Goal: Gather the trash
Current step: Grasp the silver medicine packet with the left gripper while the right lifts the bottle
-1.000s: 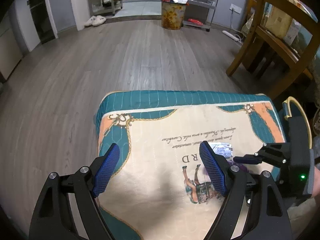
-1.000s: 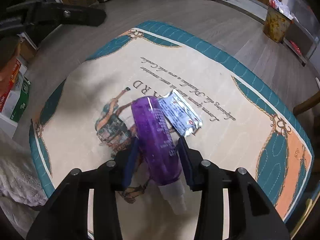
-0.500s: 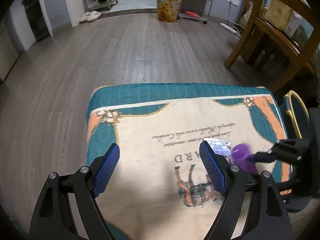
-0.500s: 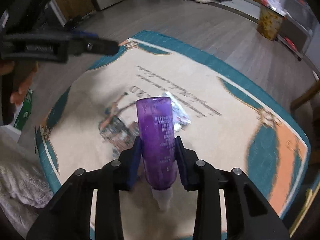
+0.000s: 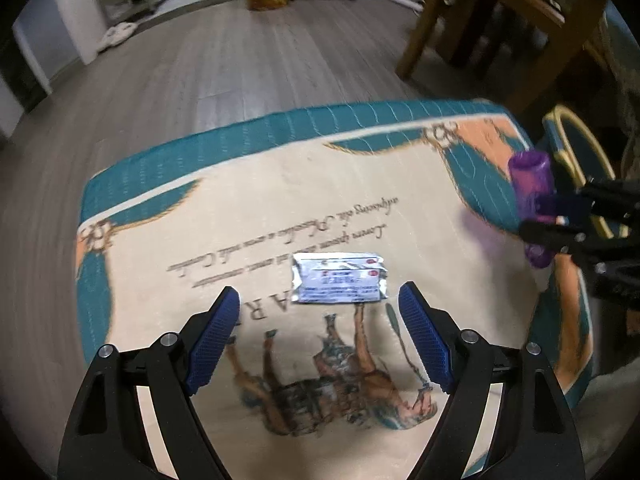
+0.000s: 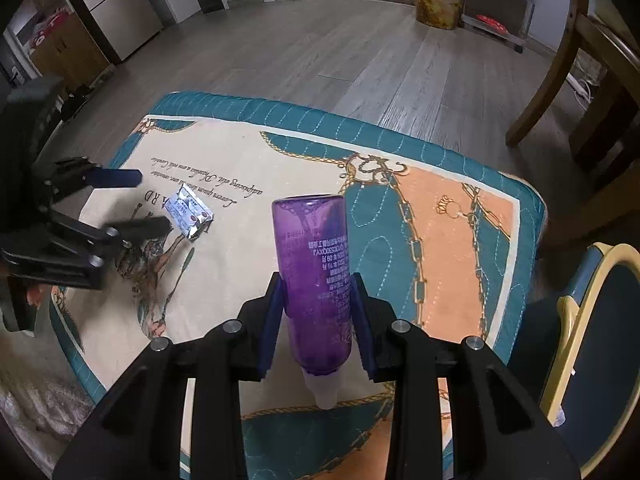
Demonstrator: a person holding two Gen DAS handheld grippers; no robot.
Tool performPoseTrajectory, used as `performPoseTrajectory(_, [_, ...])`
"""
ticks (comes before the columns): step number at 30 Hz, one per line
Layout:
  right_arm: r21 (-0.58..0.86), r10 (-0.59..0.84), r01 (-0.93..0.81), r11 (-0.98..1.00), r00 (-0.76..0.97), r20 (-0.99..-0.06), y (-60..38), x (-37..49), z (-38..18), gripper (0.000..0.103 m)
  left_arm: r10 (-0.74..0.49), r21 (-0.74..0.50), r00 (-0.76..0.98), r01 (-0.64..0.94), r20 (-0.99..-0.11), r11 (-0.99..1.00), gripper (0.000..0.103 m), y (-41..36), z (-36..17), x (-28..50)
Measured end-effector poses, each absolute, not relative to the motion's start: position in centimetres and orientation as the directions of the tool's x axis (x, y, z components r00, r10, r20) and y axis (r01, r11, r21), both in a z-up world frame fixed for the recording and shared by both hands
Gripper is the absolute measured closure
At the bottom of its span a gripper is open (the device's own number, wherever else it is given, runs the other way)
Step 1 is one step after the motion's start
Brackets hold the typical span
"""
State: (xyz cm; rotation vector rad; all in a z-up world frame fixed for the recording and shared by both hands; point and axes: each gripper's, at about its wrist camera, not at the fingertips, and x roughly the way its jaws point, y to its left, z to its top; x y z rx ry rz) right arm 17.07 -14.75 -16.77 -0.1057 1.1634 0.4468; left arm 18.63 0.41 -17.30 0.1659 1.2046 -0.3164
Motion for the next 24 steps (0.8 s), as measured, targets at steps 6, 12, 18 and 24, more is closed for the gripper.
performPoseTrajectory(6, [0.156,0.293,-0.390,0.907,0.323,-0.900,-15.4,17.2,-16.7,0.071,-0.122,-0.025,0.270,0.340,-0.955,0.940,0.021,-0.8,-19.2,19.4])
performPoseTrajectory(12, [0.157,0.294,-0.377,0.913,0.340,-0.893,-15.9,17.0,-15.9,0.071,-0.071,0.024,0.269,0.336,-0.961,0.942,0.023,-1.6,-20.3,19.6])
performPoseTrajectory(18, [0.140,0.281,-0.367,0.920,0.367,-0.887,-16.6,15.9,-13.9,0.071,-0.057,0.039,0.297,0.310,-0.953,0.950,0.044,-1.9,-19.8,19.4])
performPoseTrajectory(24, [0.132,0.268,-0.327,0.936,0.419,-0.867,-18.5,14.3,-10.9,0.071,-0.067,0.086,0.379,0.372,-0.923,0.924,0.044,-3.4,-16.7,17.7])
